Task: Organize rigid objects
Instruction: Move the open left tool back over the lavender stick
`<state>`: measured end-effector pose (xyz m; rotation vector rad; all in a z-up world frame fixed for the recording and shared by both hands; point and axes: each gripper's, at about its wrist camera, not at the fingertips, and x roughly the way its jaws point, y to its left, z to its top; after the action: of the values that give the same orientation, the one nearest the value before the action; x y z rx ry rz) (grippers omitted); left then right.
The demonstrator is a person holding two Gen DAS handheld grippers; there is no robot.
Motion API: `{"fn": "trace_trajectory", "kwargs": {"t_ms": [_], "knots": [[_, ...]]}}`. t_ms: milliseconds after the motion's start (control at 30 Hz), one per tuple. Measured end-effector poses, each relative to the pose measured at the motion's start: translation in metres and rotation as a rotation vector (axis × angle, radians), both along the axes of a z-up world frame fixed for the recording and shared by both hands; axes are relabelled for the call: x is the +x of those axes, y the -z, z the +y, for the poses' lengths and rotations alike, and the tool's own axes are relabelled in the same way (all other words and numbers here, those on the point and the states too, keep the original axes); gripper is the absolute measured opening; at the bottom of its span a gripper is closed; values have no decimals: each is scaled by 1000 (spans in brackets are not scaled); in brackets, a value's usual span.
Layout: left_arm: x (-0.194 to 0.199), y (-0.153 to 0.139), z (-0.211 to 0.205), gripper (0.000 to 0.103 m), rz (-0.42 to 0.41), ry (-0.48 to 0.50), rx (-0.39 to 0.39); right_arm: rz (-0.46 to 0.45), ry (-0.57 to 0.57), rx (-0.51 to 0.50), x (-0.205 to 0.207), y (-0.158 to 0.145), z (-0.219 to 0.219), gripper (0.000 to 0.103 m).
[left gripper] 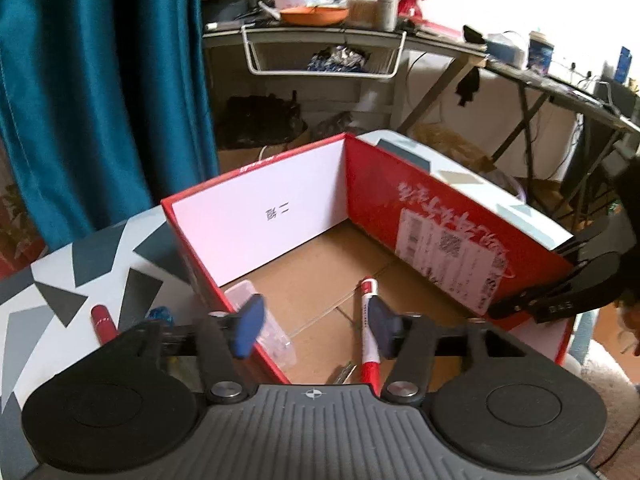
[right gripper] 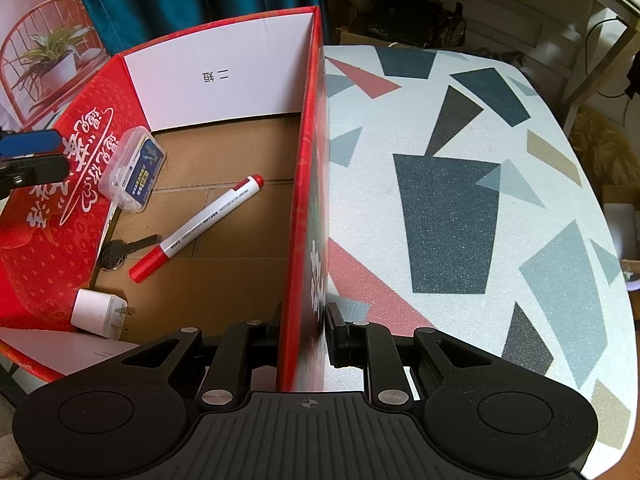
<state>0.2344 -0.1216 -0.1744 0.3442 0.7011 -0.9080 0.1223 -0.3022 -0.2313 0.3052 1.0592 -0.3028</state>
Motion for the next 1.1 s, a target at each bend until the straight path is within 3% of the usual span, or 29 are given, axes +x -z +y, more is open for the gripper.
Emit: {"fn": "trace_trajectory", "kwargs": {"t_ms": [233,400,600,800,933,1100], "knots": [[5,-14,20,69,-16,-18,-18,1,-1,1,0,0,0,18],[17,-15,45,73,-29,-86,-2,14,-9,4,2,0,-1,18],[36,0,74,78,-29,-196,69,25,-18,2,3,-1,-1,18],[53,16,112,89,-30,-330,58,29,-29,-4,4,-2,-1,18],[53,26,118,95,-74,-341,111,32,-40,-8,5,-2,0,19],[55,38,124,95,9,-331,125,28,-44,-12,5,-2,0,19]]}}
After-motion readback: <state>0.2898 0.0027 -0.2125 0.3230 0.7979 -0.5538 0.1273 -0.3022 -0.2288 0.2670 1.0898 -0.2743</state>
